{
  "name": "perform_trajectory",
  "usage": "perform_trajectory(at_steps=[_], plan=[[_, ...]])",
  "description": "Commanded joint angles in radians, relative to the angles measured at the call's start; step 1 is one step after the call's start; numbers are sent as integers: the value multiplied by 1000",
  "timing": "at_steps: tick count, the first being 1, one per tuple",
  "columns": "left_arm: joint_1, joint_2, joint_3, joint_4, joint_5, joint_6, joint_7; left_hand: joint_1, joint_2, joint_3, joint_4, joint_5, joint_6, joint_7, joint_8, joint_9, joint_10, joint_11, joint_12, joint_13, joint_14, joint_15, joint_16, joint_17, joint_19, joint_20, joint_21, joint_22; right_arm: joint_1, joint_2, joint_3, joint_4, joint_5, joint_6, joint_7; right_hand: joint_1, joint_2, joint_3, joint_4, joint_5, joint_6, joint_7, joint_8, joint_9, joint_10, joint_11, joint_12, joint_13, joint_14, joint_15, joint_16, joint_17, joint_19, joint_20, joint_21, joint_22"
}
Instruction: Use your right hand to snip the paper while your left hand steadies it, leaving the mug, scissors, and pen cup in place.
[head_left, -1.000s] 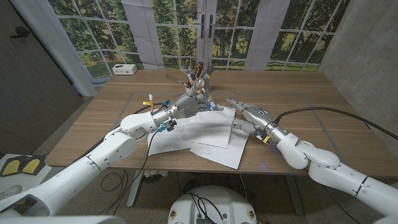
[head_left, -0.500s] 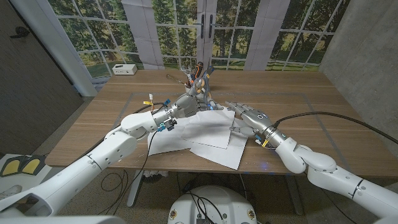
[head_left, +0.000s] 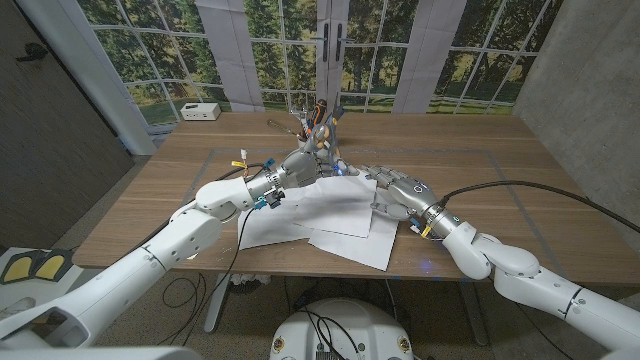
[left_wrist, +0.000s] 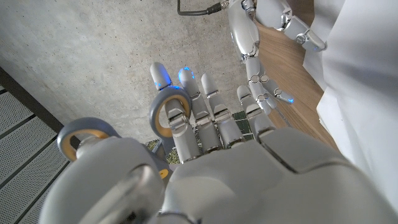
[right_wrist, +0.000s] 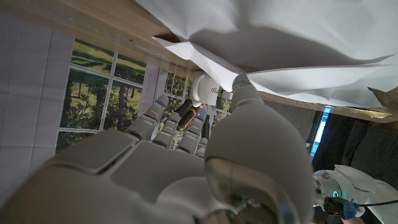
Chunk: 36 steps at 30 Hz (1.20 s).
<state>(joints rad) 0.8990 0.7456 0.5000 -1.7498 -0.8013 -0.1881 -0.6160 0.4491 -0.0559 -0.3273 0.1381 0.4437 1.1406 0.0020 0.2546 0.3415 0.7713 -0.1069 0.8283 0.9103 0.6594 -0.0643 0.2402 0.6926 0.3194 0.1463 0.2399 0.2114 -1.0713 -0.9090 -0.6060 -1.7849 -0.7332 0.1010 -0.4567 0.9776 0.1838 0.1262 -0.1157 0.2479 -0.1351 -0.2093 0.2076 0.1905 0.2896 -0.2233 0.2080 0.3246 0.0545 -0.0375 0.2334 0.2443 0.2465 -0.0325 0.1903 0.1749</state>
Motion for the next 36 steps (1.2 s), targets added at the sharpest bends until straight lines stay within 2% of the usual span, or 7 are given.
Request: perform_trajectory(at_steps=[1,3,7,20,25,28,36], plan=[[-16,-10,8,13,5,8,-6,1,8,-2,2,-1,-3,12,1,4,21,-27,6,1,11,-67,7,2,-4,-5,2,3,-8,-7,20,2,54,9,10,-9,18,21,23,-7,19,0,7,2,13,1,8,1,19,-181,16,12,5,-4,8,1],[-18,-12,9,14,6,9,-7,1,8,-2,2,-2,-1,12,1,3,23,-25,6,-1,11,-68,6,2,-4,-5,2,3,-9,-8,21,3,48,5,5,-28,23,35,52,-10,25,0,4,3,18,2,10,0,24,-180,25,20,6,-3,9,2],[-21,-14,11,15,8,9,-7,1,9,-2,2,-2,-1,11,1,3,23,-26,7,0,11,-68,6,2,-5,-6,2,3,-10,-9,20,6,50,11,5,-1,-29,39,23,-21,26,2,-3,2,12,1,6,-3,-2,-183,9,10,10,-1,9,0],[-20,-14,11,12,8,10,-7,2,11,-3,2,-3,1,11,1,2,21,-26,9,3,11,-68,7,2,-4,-8,2,3,-6,-2,15,16,51,14,6,39,-39,45,-9,-29,31,1,-5,2,4,1,4,-6,1,-182,6,3,14,0,9,0],[-18,-14,11,12,6,9,-9,2,12,-3,2,-3,2,10,1,3,20,-27,8,1,9,-68,6,2,-4,-8,2,3,-9,-4,18,10,61,12,16,89,7,87,-18,-37,45,-4,-5,2,10,0,8,-7,8,-187,12,5,12,-5,8,0],[-18,-13,10,13,6,7,-12,2,12,-3,2,-3,3,10,1,3,22,-26,9,0,10,-68,6,2,-4,-8,2,3,-10,-5,16,4,57,2,26,195,3,162,-43,-40,46,0,-10,3,10,0,9,-10,6,-186,12,4,18,6,11,0],[-13,-9,6,12,4,2,-14,3,13,-4,2,-4,6,9,2,4,24,-27,11,2,10,-69,6,2,-5,-8,2,3,-8,-12,12,-14,54,-20,69,215,-38,154,-42,-37,8,19,-21,3,-17,1,-1,-15,-22,-175,-3,-5,8,21,5,-1]])
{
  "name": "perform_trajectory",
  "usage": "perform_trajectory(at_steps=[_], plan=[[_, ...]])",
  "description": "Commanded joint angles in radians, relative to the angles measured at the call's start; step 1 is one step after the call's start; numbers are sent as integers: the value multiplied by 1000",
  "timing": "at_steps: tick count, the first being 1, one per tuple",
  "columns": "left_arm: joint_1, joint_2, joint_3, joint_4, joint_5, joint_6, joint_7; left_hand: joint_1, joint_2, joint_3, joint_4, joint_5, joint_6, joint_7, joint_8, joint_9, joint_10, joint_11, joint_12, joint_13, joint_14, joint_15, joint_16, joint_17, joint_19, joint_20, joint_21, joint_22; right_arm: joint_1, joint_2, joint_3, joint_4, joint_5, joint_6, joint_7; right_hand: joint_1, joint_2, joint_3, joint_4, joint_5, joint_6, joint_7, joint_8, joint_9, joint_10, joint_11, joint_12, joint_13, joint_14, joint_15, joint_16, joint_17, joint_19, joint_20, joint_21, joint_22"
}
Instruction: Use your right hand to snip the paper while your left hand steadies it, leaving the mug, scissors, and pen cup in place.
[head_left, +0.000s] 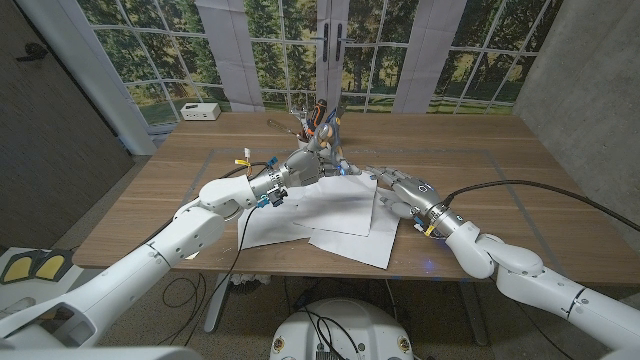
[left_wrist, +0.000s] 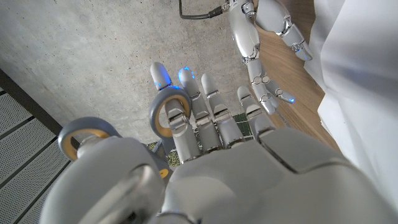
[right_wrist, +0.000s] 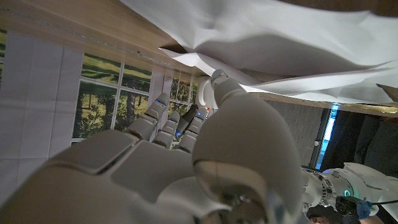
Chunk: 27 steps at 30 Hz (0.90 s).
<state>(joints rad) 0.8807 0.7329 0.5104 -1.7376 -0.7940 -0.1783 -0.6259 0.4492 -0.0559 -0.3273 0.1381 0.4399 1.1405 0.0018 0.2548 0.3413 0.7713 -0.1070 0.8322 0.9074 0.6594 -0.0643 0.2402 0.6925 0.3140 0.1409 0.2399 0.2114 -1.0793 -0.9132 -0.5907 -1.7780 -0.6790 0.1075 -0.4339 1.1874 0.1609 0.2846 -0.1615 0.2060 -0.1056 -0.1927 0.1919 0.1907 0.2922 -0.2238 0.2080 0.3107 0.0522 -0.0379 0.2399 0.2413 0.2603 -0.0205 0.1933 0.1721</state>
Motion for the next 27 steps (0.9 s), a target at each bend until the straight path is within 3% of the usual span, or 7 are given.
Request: perform_trajectory(at_steps=[1,9,12,19,23,27], plan=[[5,4,-5,0,-4,-8,-5,3,13,-4,2,0,6,9,3,5,23,-29,7,6,11,-69,6,2,1,-3,2,3,1,-8,-4,-21,0,-28,49,2,-20,-10,8,2,-38,5,-8,3,-30,2,-4,-3,-26,-175,-12,-4,-11,8,0,2],[7,3,-7,3,-7,-12,-7,2,14,-4,3,-1,8,10,4,7,25,-26,8,5,11,-69,6,2,1,-2,2,3,10,-16,-6,-36,8,-41,101,-4,-26,-25,16,2,-93,17,-10,4,-96,3,-17,-10,-61,-172,-25,-12,-38,-4,-5,1],[6,2,-7,4,-7,-14,-7,2,14,-4,3,-1,8,10,4,7,26,-25,8,4,11,-69,6,2,1,-3,2,3,11,-16,-5,-37,15,-39,107,-37,-46,-51,30,-14,-137,24,-12,4,-131,5,-19,-15,-69,-165,-26,-15,-36,-6,-1,1],[4,-1,-7,8,-6,-15,-7,3,14,-5,3,-2,6,10,4,9,26,-28,9,5,12,-69,6,2,1,-3,2,3,12,-9,-8,-31,4,-37,90,-74,-57,-75,46,-27,-132,11,-1,4,-148,4,-16,-19,-75,-165,-24,-17,-41,-18,-1,1],[3,-2,-6,8,-6,-14,-7,3,14,-5,3,-2,6,9,4,9,22,-27,9,7,12,-69,7,2,1,-3,2,3,6,6,-7,-15,6,-32,46,-150,-67,-119,81,-18,-100,-5,10,3,-128,3,0,-23,-64,-166,-11,-15,-40,-33,2,2],[1,-4,-5,11,-4,-16,-9,3,14,-5,2,-2,7,9,4,9,25,-28,9,4,12,-70,6,2,1,-4,2,3,4,21,-9,-1,19,-19,20,-198,-34,-136,113,0,-84,-8,13,3,-105,3,9,-24,-50,-170,3,-6,-33,-28,5,3]])
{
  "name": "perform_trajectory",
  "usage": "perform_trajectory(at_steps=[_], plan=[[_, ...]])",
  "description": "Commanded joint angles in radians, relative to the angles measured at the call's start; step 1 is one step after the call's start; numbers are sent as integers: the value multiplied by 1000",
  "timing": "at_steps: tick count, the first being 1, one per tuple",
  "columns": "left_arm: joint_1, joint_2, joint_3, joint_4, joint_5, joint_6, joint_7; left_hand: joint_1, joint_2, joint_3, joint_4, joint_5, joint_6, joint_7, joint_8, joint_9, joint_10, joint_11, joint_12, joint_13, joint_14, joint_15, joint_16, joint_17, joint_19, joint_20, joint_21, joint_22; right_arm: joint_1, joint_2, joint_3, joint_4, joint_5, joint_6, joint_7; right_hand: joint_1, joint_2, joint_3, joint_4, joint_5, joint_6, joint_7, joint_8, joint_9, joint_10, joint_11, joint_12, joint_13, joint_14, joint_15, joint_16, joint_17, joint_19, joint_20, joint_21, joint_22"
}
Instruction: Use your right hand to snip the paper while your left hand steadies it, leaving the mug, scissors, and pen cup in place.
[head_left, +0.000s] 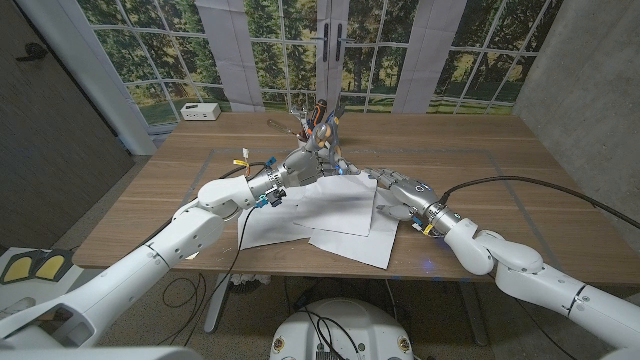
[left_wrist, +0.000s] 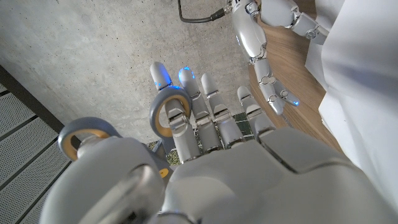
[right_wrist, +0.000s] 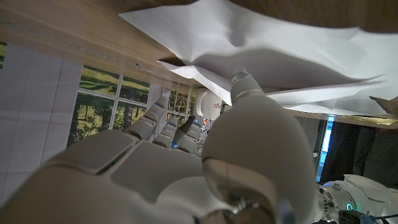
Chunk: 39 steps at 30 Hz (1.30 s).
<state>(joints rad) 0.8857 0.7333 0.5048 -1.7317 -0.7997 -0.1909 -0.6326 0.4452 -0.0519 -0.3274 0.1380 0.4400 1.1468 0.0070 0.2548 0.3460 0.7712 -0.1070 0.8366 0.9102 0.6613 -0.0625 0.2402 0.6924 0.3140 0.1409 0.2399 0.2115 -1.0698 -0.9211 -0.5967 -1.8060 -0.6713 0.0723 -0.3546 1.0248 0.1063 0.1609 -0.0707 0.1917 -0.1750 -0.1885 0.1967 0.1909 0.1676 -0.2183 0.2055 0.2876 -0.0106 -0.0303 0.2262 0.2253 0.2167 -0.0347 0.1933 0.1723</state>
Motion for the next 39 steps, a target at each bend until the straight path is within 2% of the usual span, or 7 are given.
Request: perform_trajectory(at_steps=[1,8,11,21,24,28,39], plan=[[-4,-5,1,5,2,-4,-2,8,10,-5,2,-2,2,3,5,5,25,-29,5,2,10,-72,6,2,1,-4,2,3,-5,29,-3,28,12,18,-61,-45,32,-15,30,20,-3,-17,11,2,33,-3,16,-1,14,-178,20,13,11,-13,5,3],[3,0,0,-9,5,0,10,10,10,-5,1,-2,4,3,6,6,26,-30,5,1,10,-73,6,2,1,-4,2,3,3,47,-15,69,26,64,-96,-81,45,-25,52,35,61,-23,23,1,99,-4,34,0,44,-181,32,18,26,-16,9,3],[8,5,-2,-16,6,0,15,10,10,-5,1,-2,4,4,6,6,24,-29,7,4,10,-73,6,2,1,-4,2,3,8,52,-20,78,28,70,-93,-64,-3,-41,25,42,69,-23,16,1,114,-4,34,-1,45,-183,22,9,29,-15,8,3],[25,12,-8,-30,3,-9,21,10,12,-5,2,-2,4,3,6,7,28,-28,5,-1,10,-74,6,2,1,-5,2,3,12,72,-40,124,13,99,-145,-61,-7,-46,20,48,101,-20,22,1,129,-4,36,-1,54,-185,23,8,32,-11,8,3],[30,15,-10,-33,2,-13,22,9,12,-5,2,-2,4,1,6,8,30,-29,8,2,11,-75,7,2,0,-4,2,3,12,79,-44,133,13,106,-158,-59,9,-46,21,55,141,-22,30,2,164,-4,44,0,69,-184,27,10,35,-15,8,4],[34,16,-12,-35,1,-18,22,9,13,-6,3,-2,5,2,6,7,26,-30,9,5,12,-75,7,2,1,-5,2,3,13,77,-43,112,56,89,-91,-70,66,-30,41,63,213,-25,39,4,185,-4,45,-1,63,-185,26,16,8,-1,0,4],[42,20,-15,-39,-2,-25,22,8,16,-6,4,-2,8,2,7,8,29,-29,9,2,13,-74,7,2,1,-5,2,3,23,104,-51,143,102,121,-86,-66,55,-8,44,68,342,-26,50,6,242,-5,47,-15,61,-186,10,6,3,-7,2,3]])
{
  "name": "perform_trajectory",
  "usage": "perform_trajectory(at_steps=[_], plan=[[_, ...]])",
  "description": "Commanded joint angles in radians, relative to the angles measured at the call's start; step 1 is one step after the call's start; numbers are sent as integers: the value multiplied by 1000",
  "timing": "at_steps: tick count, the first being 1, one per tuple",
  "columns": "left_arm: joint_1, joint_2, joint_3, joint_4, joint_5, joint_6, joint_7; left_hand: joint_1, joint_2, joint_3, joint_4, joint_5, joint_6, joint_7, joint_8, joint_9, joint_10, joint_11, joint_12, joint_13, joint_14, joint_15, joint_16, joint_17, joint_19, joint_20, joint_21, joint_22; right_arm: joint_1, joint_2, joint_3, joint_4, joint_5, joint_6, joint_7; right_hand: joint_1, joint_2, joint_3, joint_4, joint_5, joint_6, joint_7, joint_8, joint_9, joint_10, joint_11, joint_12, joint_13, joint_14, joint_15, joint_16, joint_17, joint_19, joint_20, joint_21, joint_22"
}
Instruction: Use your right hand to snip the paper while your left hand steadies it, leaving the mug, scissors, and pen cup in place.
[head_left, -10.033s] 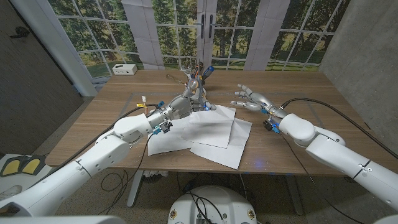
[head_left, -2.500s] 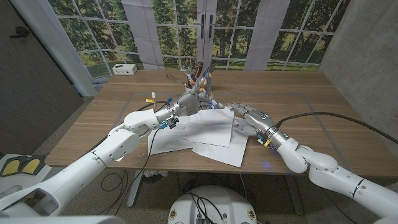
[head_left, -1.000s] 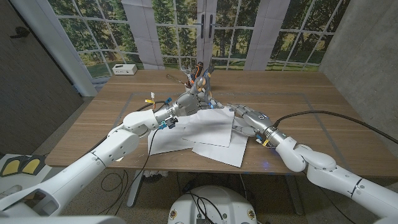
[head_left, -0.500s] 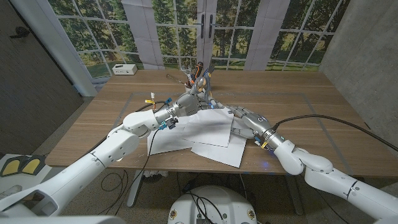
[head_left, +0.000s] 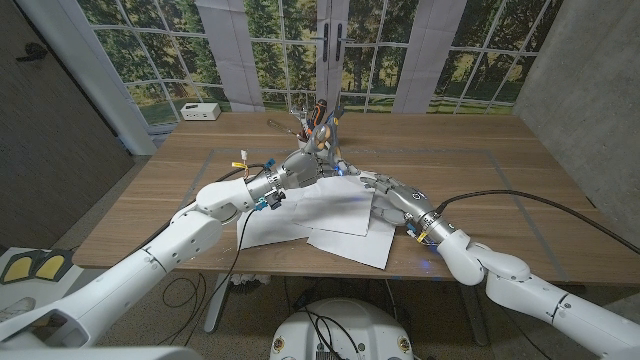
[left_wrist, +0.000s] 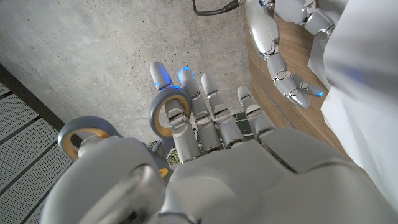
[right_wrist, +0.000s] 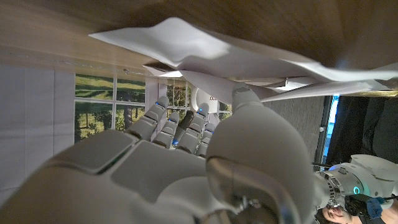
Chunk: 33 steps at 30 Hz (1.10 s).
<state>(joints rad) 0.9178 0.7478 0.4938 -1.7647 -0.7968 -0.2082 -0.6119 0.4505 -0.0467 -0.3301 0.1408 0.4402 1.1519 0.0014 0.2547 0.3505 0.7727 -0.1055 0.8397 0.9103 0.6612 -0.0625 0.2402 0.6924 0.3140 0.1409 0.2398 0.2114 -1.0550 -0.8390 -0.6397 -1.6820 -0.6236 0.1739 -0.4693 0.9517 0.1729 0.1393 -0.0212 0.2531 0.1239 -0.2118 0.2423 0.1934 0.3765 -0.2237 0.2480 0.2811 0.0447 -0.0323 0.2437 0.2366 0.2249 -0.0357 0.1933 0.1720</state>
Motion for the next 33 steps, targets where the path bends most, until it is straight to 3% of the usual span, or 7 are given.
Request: perform_trajectory(at_steps=[1,7,11,13,20,27,33], plan=[[10,6,-4,-7,-5,-7,0,2,11,-3,1,-2,3,9,7,3,29,-30,6,1,13,-75,7,2,1,-5,2,3,7,22,-6,17,66,19,41,8,-13,14,-6,7,47,-3,3,4,36,0,3,-10,4,-183,-10,-6,-8,-6,1,3],[11,7,-5,-9,-7,-8,-2,2,13,-2,2,-2,3,8,8,4,32,-28,7,2,13,-74,7,2,0,-5,2,3,8,49,-12,48,108,61,31,32,4,35,-19,11,140,-2,11,5,91,0,3,-32,-3,-188,-23,-18,-9,-16,2,2],[12,10,-6,-12,-6,-8,-2,1,14,-2,2,-2,4,8,8,4,29,-31,9,6,14,-74,8,2,0,-6,2,3,15,56,-19,51,106,59,45,62,14,62,-28,0,264,-4,22,7,160,0,-1,-56,6,-185,-15,-18,-4,-27,2,1],[13,11,-7,-12,-7,-10,-2,1,15,-2,3,-3,4,8,8,4,31,-32,8,3,13,-75,8,3,0,-5,2,3,16,60,-18,53,124,61,58,64,13,68,-24,-9,344,-9,26,7,138,4,-23,-68,5,-184,-12,-18,-5,-28,2,2],[22,14,-11,-16,-9,-15,2,0,17,-2,3,-3,9,8,8,2,33,-29,9,4,16,-75,9,3,1,-6,2,3,13,68,-22,56,135,63,67,42,32,95,18,-16,449,-12,24,6,134,5,-35,-71,46,-182,16,-6,2,-33,6,2],[27,15,-13,-17,-10,-21,2,-1,18,-3,3,-3,11,9,10,5,31,-31,11,8,16,-73,10,3,0,-6,2,3,8,76,-22,67,140,80,49,36,40,174,72,-12,537,-11,27,9,205,5,-19,-67,133,-190,56,6,40,-31,16,3],[30,14,-13,-17,-9,-26,3,-2,19,-3,3,-3,12,9,12,7,32,-29,13,10,17,-74,10,3,1,-5,2,3,-1,92,-16,80,150,97,12,45,36,229,91,-19,600,-9,26,15,310,7,1,-61,203,-194,99,23,87,-38,27,6]])
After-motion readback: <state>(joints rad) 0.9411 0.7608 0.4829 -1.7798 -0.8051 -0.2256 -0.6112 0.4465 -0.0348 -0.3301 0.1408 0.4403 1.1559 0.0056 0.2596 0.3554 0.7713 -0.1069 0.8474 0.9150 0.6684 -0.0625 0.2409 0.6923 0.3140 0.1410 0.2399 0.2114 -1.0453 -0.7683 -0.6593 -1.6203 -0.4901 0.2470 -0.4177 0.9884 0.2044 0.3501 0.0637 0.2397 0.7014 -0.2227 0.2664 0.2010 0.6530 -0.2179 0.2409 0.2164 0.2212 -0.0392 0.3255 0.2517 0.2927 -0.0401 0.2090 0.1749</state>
